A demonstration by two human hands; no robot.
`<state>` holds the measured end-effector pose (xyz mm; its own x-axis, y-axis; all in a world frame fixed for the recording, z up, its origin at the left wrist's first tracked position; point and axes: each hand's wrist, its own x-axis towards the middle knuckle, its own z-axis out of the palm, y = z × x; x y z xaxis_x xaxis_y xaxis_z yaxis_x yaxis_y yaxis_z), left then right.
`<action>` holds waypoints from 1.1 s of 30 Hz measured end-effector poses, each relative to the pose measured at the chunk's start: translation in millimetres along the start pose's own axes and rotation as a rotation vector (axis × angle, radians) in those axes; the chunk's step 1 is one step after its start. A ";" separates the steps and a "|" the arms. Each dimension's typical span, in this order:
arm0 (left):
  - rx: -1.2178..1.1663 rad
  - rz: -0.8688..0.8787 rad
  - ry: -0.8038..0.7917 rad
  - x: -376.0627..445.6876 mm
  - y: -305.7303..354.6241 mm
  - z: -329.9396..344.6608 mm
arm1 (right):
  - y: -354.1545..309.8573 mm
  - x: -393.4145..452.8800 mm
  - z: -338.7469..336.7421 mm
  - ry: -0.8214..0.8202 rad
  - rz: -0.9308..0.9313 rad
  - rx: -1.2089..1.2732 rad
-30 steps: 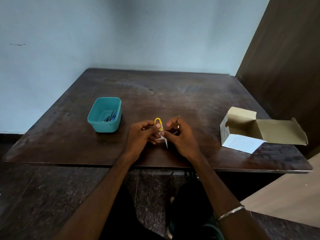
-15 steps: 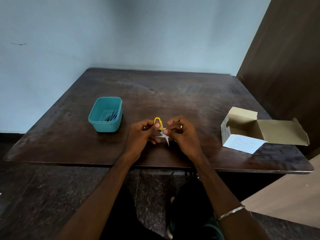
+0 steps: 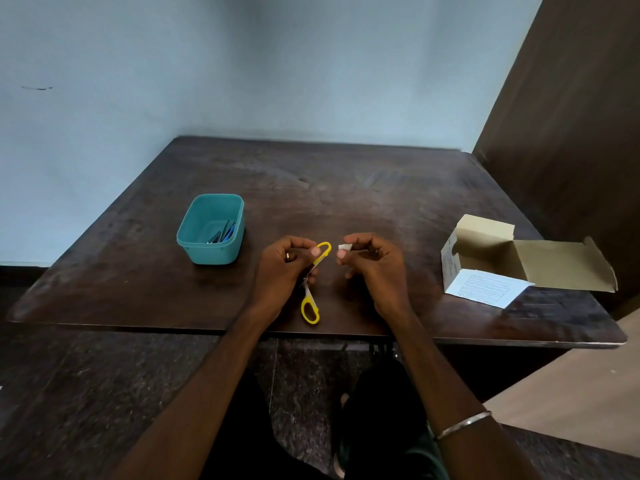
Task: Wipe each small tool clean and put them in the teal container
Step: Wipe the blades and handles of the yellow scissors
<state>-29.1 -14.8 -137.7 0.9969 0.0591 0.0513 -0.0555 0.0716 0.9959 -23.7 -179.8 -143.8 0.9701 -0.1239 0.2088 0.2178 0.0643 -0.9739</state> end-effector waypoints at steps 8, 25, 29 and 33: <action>0.117 0.050 -0.081 -0.6 -0.1 -4.4 | -1.4 -0.7 -0.2 0.012 0.021 0.012; 0.188 0.045 -0.111 2.3 -1.7 -8.0 | 11.1 -0.2 1.3 -0.035 -0.477 -0.646; 0.166 0.060 -0.099 1.9 -1.1 -8.0 | 17.6 1.6 2.0 -0.069 -0.464 -0.839; 0.139 0.070 -0.055 1.8 -1.9 -8.2 | 17.3 2.0 2.5 -0.075 -0.485 -0.884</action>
<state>-27.7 -6.7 -140.1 0.9926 0.0040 0.1213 -0.1207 -0.0699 0.9902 -17.8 -176.4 -160.0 0.8087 0.1225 0.5753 0.4623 -0.7370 -0.4930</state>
